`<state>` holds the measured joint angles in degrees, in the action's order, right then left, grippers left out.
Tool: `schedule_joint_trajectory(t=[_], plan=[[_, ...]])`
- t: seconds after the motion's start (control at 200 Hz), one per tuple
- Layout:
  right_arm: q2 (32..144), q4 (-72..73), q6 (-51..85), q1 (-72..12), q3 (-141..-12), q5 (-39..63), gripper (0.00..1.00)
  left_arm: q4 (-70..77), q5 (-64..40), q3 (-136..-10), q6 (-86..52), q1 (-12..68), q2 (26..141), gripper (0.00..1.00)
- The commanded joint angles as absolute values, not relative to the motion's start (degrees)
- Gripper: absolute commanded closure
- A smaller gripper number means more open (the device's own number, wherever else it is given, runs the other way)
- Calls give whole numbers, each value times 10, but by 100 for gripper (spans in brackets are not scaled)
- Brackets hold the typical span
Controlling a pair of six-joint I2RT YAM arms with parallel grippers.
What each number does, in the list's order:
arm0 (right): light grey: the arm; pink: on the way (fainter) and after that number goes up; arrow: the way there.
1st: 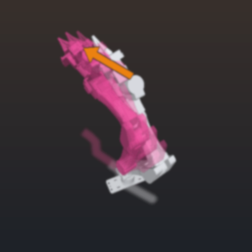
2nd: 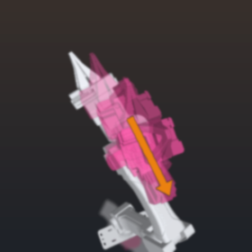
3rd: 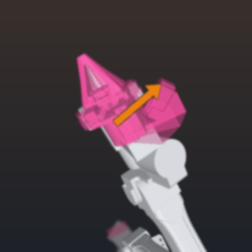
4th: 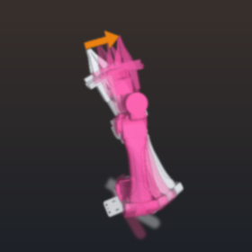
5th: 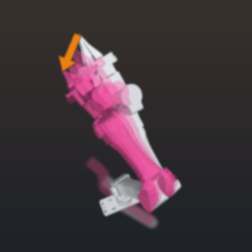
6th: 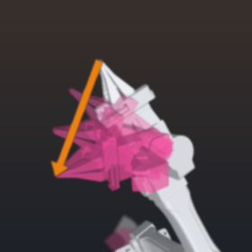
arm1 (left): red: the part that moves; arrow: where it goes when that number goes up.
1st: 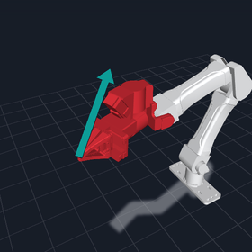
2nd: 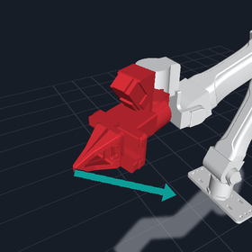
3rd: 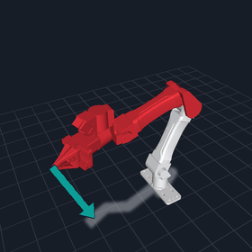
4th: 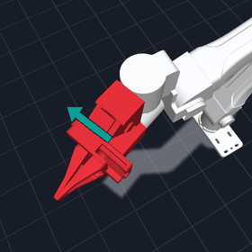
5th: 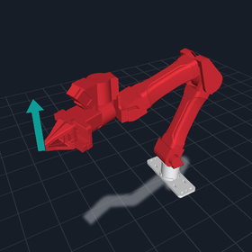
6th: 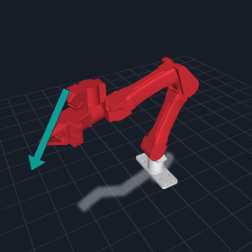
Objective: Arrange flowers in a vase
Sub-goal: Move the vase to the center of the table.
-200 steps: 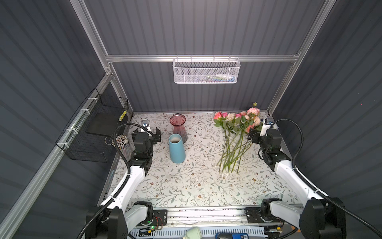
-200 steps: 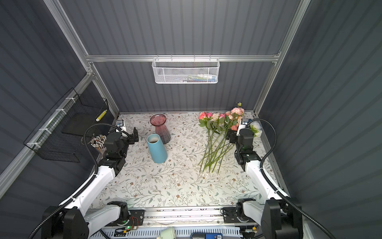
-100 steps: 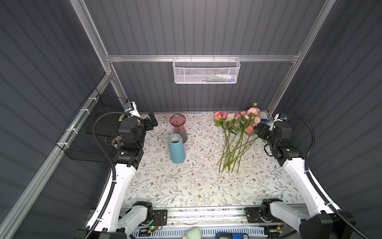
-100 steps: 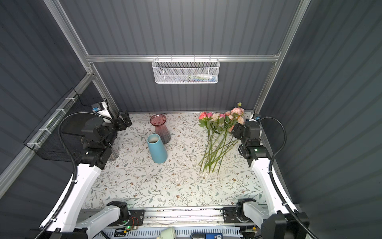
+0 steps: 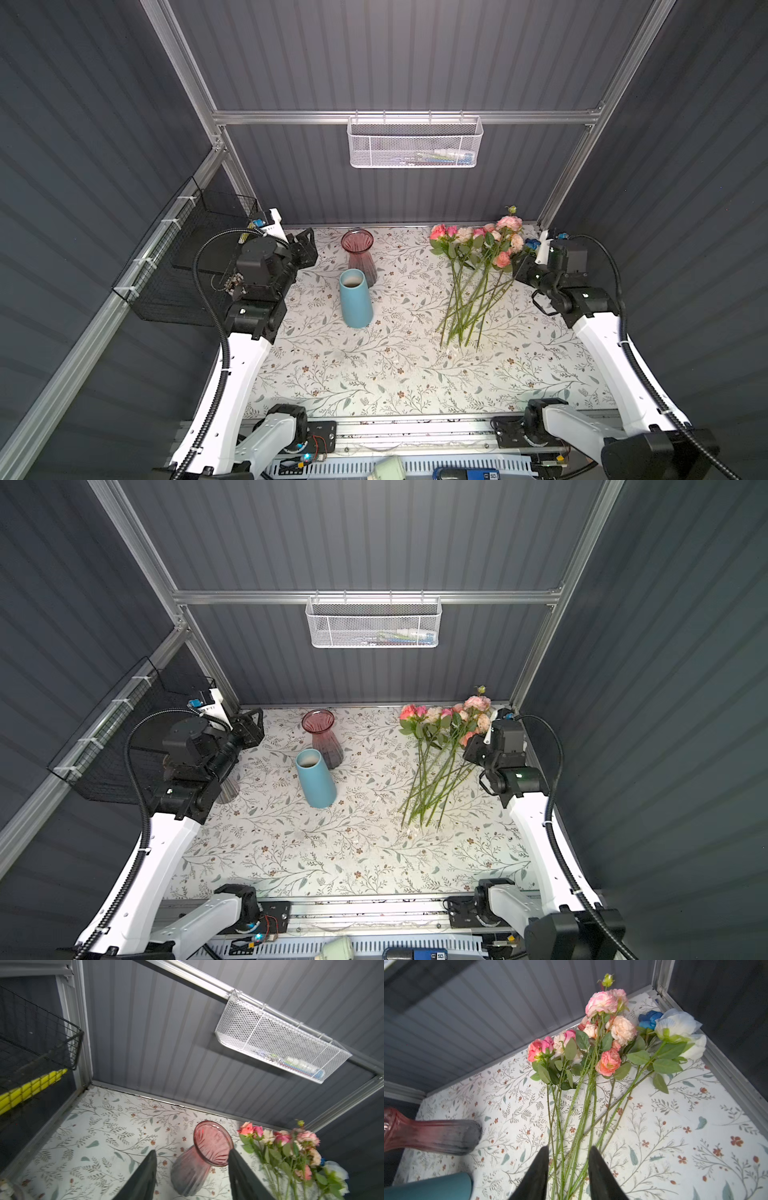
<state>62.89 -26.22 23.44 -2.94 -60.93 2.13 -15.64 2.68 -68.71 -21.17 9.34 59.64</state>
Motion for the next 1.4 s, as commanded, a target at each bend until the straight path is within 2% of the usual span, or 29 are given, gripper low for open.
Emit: schedule_joint_trajectory(t=[0.0, 0.07, 0.115, 0.155, 0.325, 0.675, 0.795, 0.905, 1.396], plan=[[637, -284, 231, -29, -611, 82, 78, -312, -22, -802, -219, 96, 660, 59], [646, -268, 239, -29, -593, 124, 77, -408, -25, -874, -219, 96, 702, 62], [660, -269, 241, -30, -590, 140, 73, -448, -36, -893, -217, 96, 718, 59], [669, -270, 239, -31, -591, 144, 66, -478, -44, -903, -213, 97, 727, 57], [684, -287, 231, -45, -611, 146, 57, -586, -65, -924, -193, 120, 760, 54], [675, -283, 227, -69, -592, 128, 55, -703, -76, -960, -159, 172, 813, 57], [670, -285, 223, -71, -588, 122, 54, -728, -50, -971, -152, 187, 835, 59], [666, -282, 223, -72, -581, 122, 54, -726, -20, -982, -149, 187, 843, 58], [666, -274, 219, -73, -570, 115, 53, -711, -25, -1024, -149, 187, 927, 60]])
